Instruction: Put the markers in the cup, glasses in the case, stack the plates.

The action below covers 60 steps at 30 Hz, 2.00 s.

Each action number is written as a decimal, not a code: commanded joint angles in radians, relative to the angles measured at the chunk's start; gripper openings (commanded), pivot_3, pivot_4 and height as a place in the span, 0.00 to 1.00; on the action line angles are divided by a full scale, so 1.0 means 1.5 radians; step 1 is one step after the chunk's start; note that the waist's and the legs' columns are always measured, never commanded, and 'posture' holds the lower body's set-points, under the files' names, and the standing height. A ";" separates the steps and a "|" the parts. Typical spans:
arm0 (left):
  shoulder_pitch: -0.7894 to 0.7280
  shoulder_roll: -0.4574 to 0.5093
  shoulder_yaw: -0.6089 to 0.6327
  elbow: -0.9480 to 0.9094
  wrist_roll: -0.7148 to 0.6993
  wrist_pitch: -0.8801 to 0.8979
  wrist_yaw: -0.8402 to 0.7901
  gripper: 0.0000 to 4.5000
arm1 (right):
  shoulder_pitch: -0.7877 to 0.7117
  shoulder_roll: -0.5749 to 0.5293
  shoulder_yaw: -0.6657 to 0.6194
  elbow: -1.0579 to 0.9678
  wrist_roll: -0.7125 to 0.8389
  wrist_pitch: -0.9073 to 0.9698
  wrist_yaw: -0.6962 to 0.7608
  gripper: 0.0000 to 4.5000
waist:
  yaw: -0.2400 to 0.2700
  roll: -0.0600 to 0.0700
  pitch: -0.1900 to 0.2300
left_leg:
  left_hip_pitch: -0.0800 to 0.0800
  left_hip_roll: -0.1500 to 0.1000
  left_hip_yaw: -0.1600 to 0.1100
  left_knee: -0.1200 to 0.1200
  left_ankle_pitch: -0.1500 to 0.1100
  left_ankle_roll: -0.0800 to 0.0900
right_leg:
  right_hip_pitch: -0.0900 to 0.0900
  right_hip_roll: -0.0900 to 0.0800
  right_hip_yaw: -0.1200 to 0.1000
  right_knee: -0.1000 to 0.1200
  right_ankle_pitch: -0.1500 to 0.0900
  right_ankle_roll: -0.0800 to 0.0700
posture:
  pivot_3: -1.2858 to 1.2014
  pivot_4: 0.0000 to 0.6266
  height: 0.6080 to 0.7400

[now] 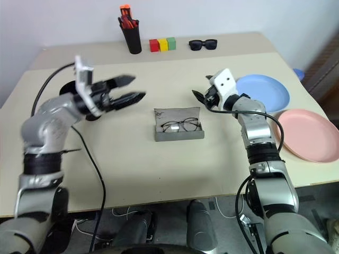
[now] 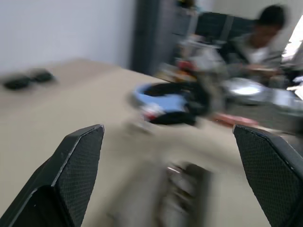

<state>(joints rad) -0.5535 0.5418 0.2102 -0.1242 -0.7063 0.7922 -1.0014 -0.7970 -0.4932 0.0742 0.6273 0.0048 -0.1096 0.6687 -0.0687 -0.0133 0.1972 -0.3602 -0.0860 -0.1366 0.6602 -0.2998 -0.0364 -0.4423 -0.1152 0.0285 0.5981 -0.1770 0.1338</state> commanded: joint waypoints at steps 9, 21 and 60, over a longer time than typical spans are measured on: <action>0.098 0.096 0.037 -0.143 -0.132 0.120 0.037 1.00 | -0.059 -0.007 0.032 0.082 -0.061 -0.138 0.027 0.01 | 0.005 0.000 0.000 | 0.001 0.000 0.000 0.001 0.000 0.000 | 0.002 0.000 0.000 0.000 0.000 0.000 | 0.52 0.24 1.00; 0.142 0.112 0.037 -0.173 -0.159 0.122 0.050 1.00 | -0.044 -0.023 0.058 0.082 -0.098 -0.136 0.057 0.01 | 0.008 0.000 0.000 | 0.001 0.000 0.000 0.001 0.000 0.000 | 0.001 0.000 0.000 0.000 0.000 0.000 | 0.52 0.24 1.00; 0.127 0.096 0.009 -0.172 -0.164 0.070 0.090 1.00 | -0.091 -0.048 0.069 0.204 -0.110 -0.285 0.122 0.01 | 0.016 0.000 0.000 | 0.001 0.000 0.000 0.001 0.000 0.000 | 0.002 0.000 0.000 -0.001 0.000 0.000 | 0.52 0.24 1.00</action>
<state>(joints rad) -0.3428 0.6841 0.2145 -0.3597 -0.9296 0.9121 -0.8669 -0.9240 -0.5548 0.2147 0.9758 -0.2085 -0.5082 0.8159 -0.0453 -0.0131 0.1973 -0.3585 -0.0863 -0.1361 0.6610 -0.2996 -0.0370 -0.4390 -0.1155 0.0286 0.5972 -0.1767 0.1334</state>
